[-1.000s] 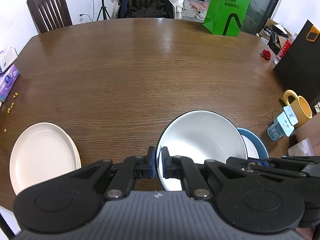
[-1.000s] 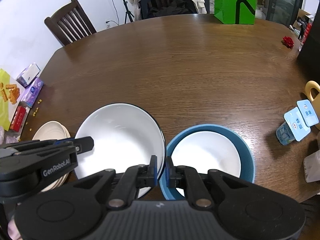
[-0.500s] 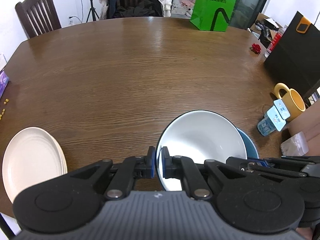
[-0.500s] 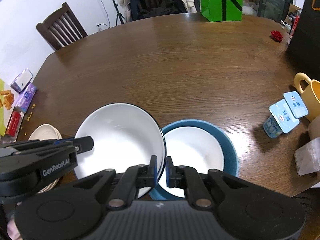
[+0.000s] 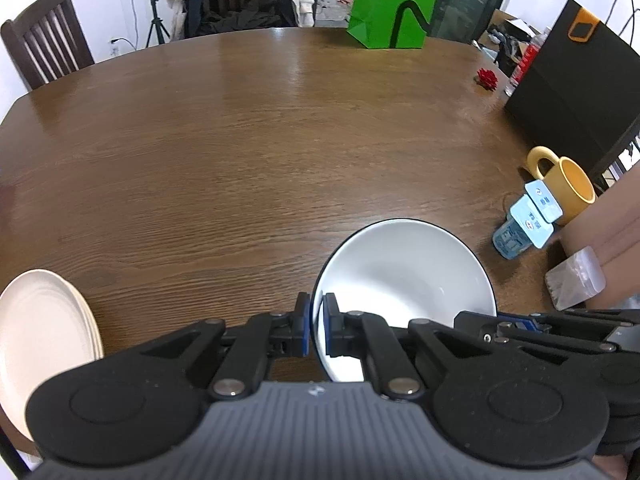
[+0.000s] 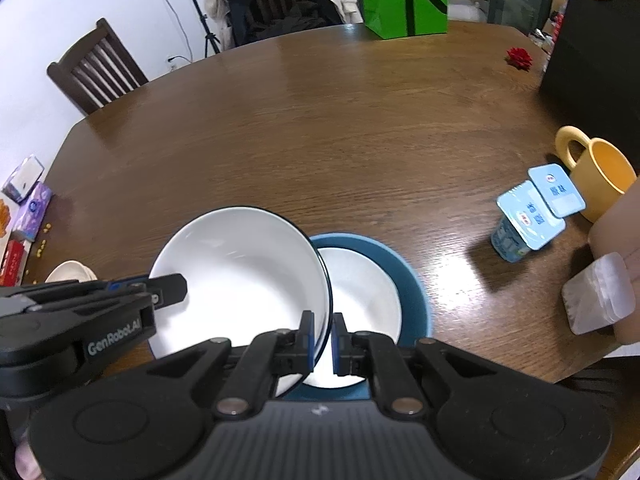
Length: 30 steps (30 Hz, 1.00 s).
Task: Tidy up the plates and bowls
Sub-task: 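Lower the held white bowl into the white bowl inside the blue bowl with both grippers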
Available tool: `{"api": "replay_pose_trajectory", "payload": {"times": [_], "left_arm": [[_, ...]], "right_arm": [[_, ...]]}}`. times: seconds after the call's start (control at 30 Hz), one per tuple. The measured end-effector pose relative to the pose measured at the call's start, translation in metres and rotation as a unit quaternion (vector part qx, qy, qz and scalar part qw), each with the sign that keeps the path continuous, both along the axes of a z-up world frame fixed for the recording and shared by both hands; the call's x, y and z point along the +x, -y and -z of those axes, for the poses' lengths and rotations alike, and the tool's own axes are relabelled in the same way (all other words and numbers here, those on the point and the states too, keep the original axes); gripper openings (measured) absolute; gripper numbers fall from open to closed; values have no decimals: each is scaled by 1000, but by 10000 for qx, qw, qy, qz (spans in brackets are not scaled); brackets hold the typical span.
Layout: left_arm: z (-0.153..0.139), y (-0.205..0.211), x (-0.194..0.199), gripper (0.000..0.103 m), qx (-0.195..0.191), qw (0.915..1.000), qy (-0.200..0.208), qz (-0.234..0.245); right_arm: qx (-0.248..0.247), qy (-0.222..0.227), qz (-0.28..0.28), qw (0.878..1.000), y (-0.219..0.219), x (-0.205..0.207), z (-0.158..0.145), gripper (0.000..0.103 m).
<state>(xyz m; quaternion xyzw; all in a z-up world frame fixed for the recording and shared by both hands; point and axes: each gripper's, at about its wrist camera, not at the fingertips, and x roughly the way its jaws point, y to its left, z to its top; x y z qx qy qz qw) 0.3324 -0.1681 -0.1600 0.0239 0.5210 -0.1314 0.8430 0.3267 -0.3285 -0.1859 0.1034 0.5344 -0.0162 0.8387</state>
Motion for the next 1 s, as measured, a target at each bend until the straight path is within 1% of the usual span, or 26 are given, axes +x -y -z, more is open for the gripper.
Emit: {"api": "replay_pose_trajectory", "payload": {"times": [0.37, 0.77, 1.0], "left_arm": [[12, 22, 5, 7, 22, 9993, -81, 352], [29, 39, 10, 8, 181, 9969, -51, 759], [39, 47, 8, 8, 360, 9948, 20, 950]], "right_arm": [[-52, -66, 238, 9997, 21, -4, 7, 8], [-155, -218, 396, 9989, 34, -2, 22, 8], [-207, -287, 386, 9986, 35, 0, 31, 8]]}}
